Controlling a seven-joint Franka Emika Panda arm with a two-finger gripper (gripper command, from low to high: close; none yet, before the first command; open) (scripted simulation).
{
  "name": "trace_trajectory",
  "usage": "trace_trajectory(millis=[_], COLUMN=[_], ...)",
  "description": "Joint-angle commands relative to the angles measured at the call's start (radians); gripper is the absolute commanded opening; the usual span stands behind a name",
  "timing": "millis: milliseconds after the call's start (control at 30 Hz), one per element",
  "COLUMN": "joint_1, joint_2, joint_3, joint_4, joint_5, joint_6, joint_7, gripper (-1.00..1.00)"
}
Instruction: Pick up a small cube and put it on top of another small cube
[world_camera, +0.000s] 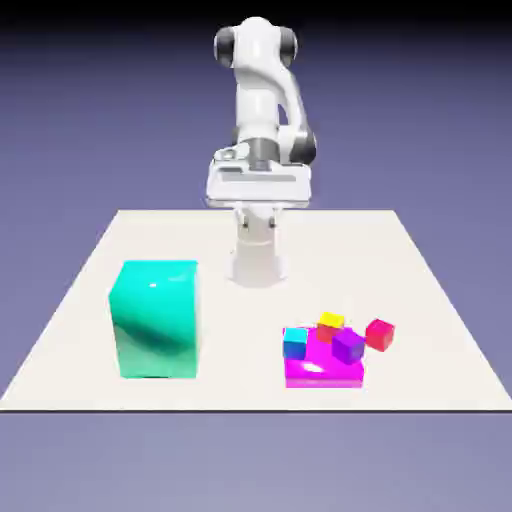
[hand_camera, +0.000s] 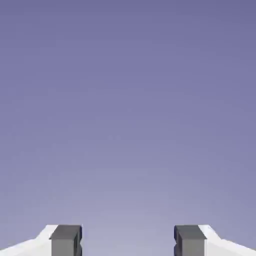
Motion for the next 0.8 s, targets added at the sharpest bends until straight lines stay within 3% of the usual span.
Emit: trace_trajectory(millis=[0,767], joint_1=[0.018,0.436], joint_2=[0.029,0.701], joint_3=[0.011,0.258], joint_4=[0.009,0.227], joint_5=[-0.022,-0.526], joint_6=[-0.013,-0.306], joint_7=[-0.044,-1.044], gripper=[0.00,0.00])
